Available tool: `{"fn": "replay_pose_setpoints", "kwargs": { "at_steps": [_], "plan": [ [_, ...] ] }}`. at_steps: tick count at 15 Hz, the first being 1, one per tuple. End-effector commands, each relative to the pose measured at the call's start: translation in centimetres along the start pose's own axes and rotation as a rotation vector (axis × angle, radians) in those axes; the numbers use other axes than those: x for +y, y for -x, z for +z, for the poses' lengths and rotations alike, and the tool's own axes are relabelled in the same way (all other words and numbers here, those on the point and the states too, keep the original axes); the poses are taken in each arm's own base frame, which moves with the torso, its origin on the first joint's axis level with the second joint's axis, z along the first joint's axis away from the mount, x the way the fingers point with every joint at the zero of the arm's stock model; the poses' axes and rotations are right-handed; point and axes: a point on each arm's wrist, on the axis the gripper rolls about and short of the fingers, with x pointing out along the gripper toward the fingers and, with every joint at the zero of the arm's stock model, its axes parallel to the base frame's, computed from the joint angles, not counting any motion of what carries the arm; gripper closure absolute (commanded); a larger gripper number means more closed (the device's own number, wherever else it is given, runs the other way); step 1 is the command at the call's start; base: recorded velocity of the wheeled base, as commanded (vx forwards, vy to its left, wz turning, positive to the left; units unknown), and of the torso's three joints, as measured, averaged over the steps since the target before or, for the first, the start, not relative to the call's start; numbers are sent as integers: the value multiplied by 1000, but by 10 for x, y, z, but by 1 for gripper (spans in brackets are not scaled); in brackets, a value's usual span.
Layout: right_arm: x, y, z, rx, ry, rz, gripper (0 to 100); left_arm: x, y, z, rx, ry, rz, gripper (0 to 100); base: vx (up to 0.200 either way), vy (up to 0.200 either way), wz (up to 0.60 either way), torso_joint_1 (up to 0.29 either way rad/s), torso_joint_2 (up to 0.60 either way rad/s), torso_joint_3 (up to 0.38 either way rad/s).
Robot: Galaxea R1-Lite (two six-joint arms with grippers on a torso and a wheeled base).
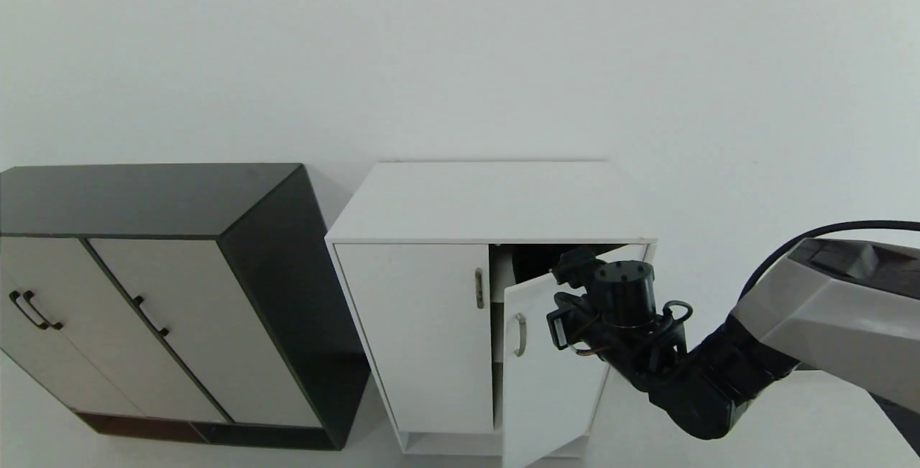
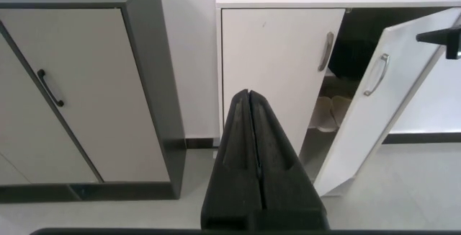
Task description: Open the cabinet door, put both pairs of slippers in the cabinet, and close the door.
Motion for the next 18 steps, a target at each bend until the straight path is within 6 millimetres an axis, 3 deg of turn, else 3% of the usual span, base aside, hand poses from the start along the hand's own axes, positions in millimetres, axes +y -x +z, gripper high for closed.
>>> {"fn": "replay_pose_setpoints", "kwargs": {
  "at_steps": [1,18],
  "plan": [
    [-1,-14,-12,22,-1,-12,100,0,0,0,0,0,1,100,0,0,0,0,0,0],
    [-28,-67,-12,-65,-65,-101,100,0,0,0,0,2,1,100,0,0,0,0,0,0]
  ]
}}
